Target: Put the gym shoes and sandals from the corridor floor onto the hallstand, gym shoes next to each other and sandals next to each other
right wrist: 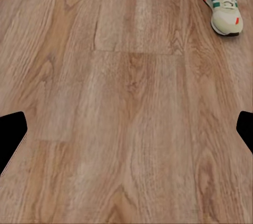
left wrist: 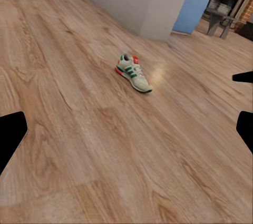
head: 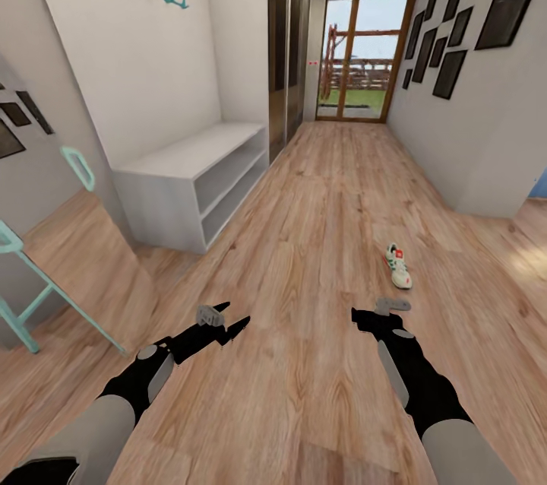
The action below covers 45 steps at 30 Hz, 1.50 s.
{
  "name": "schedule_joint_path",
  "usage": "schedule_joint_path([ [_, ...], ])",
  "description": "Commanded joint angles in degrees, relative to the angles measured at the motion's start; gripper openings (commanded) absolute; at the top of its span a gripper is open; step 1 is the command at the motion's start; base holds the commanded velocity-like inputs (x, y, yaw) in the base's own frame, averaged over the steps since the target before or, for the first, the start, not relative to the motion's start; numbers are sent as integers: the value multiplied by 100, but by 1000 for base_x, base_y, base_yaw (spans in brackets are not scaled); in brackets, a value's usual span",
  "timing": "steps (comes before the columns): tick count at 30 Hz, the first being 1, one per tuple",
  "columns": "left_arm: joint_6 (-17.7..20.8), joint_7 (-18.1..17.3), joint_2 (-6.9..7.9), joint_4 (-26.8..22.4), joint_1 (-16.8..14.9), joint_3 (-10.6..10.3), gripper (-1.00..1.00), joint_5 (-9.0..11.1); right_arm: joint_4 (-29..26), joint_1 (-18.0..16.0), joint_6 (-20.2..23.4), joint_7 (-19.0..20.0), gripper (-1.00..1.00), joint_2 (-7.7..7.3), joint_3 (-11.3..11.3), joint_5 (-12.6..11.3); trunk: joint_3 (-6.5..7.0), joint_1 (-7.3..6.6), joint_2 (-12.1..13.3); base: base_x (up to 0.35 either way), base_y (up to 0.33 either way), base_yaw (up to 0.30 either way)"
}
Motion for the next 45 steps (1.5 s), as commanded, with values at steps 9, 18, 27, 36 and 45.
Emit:
schedule_joint_path([
  [9, -13, -28, 0, 8, -6, 13, 100, 11, -8, -2, 22, -36, 100, -2, 9, -60, -5, 2, -2, 348, 0, 0],
  [18, -14, -28, 0, 8, -5, 12, 100, 12, -8, -2, 22, -36, 100, -2, 9, -60, -5, 2, -2, 349, 0, 0],
  [27, -12, -28, 0, 8, -7, 12, 100, 11, -8, -2, 22, -36, 100, -2, 9, -60, -5, 2, -2, 348, 0, 0],
  [36, -14, -28, 0, 8, -6, 14, 100, 11, -11, -2, 22, -36, 100, -2, 9, -61, -5, 2, -2, 348, 0, 0],
  [45, -15, -28, 0, 8, -7, 10, 100, 8, -7, -2, 22, -36, 100, -2, 9, -60, -5, 2, -2, 348, 0, 0],
])
